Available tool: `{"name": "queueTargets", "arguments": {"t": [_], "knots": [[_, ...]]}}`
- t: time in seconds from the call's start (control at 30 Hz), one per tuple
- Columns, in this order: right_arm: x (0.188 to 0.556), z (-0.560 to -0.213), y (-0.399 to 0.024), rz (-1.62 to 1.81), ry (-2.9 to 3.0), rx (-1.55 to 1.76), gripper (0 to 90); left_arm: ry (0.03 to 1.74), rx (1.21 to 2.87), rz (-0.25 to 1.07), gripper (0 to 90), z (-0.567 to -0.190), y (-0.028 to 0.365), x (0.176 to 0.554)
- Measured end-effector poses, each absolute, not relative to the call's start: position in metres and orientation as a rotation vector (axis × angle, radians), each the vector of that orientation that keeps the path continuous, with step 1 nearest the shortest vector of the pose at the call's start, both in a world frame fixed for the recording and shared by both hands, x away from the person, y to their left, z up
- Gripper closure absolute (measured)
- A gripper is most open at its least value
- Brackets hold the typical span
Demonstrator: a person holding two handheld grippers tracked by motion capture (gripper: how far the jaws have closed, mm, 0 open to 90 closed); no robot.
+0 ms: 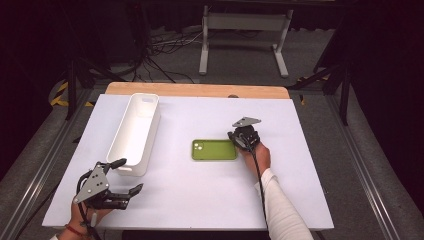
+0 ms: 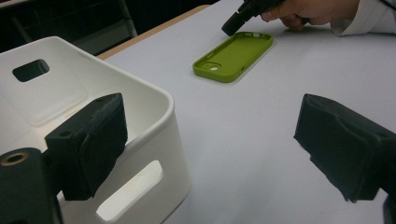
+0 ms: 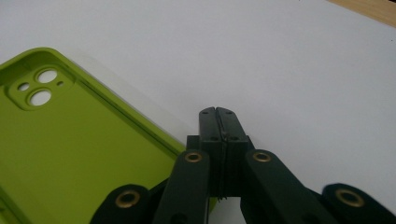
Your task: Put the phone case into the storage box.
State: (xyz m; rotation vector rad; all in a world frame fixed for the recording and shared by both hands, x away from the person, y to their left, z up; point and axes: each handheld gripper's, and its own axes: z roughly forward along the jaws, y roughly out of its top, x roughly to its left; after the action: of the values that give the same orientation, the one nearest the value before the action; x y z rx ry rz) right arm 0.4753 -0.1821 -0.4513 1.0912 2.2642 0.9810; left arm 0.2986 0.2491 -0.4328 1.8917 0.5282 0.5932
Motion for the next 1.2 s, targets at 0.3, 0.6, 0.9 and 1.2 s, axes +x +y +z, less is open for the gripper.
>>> {"name": "queueTargets", "arguments": {"t": [0.3, 0.6, 0.9, 1.2], "knots": [[0.472, -0.454, -0.178, 0.919, 2.337, 1.052, 90.0, 0.529, 1.899, 0.599, 10.0, -0.432, 0.251, 0.298], [0.457, -0.452, -0.181, 0.901, 2.389, 1.017, 90.0, 0.541, 1.89, 0.603, 9.8, -0.432, 0.253, 0.298], [0.436, -0.447, -0.186, 0.856, 2.457, 0.989, 90.0, 0.539, 1.901, 0.603, 9.6, -0.432, 0.254, 0.297], [0.415, -0.447, -0.189, 0.861, 2.519, 0.908, 90.0, 0.55, 1.899, 0.603, 9.5, -0.433, 0.254, 0.298]]}}
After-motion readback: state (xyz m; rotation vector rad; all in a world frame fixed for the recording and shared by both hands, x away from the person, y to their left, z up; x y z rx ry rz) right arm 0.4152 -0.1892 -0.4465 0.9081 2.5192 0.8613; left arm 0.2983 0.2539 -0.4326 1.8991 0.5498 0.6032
